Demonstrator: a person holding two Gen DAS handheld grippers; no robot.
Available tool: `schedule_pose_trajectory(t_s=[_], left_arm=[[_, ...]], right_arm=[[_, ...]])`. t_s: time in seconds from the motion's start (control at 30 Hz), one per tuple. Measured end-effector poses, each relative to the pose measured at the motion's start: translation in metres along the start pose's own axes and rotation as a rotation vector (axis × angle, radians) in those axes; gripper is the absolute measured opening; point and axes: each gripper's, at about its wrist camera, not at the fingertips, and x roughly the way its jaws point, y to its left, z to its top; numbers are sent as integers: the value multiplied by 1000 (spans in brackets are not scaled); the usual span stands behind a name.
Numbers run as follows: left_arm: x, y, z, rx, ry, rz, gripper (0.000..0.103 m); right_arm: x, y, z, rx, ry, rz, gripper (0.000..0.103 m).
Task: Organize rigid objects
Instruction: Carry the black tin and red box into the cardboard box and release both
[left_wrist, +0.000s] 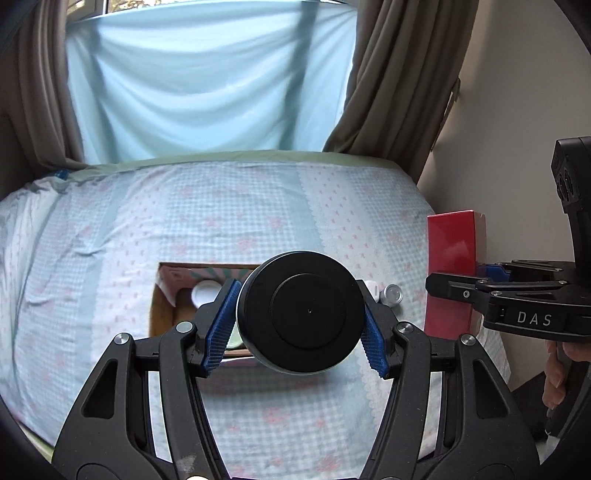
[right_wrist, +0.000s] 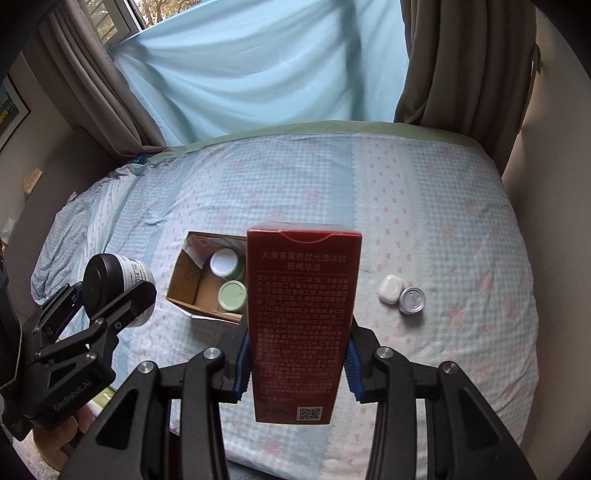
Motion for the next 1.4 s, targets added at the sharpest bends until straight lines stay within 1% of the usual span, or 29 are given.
schedule_pose_trajectory(t_s=[0.13, 0.27, 0.4, 0.5, 0.7, 0.83, 0.97, 1.1, 1.27, 1.4], left_arm=[[-1, 46, 2, 21, 12, -14, 57], [7, 89, 5, 24, 43, -20, 57], [28, 118, 5, 27, 76, -13, 57], [49, 134, 4, 21, 106, -11, 57], [102, 156, -6, 9, 184, 5, 57], [142, 164, -18, 15, 257, 17, 57], [184, 174, -30, -6, 336, 19, 57], [221, 180, -41, -10, 404, 30, 57], [256, 186, -52, -6, 475, 42, 57], [272, 181, -53, 41, 508, 63, 57]], right_arm=[[19, 43, 1, 29, 6, -2, 38], [44, 80, 5, 65, 23, 10, 38], [72, 107, 14, 71, 52, 17, 38], [97, 117, 20, 74, 85, 29, 38], [157, 118, 34, 61, 184, 43, 38], [199, 112, 38, 56, 254, 45, 38], [242, 105, 40, 54, 333, 47, 38], [280, 96, 41, 60, 392, 42, 38], [315, 84, 46, 66, 442, 44, 38], [328, 78, 51, 77, 463, 56, 38]])
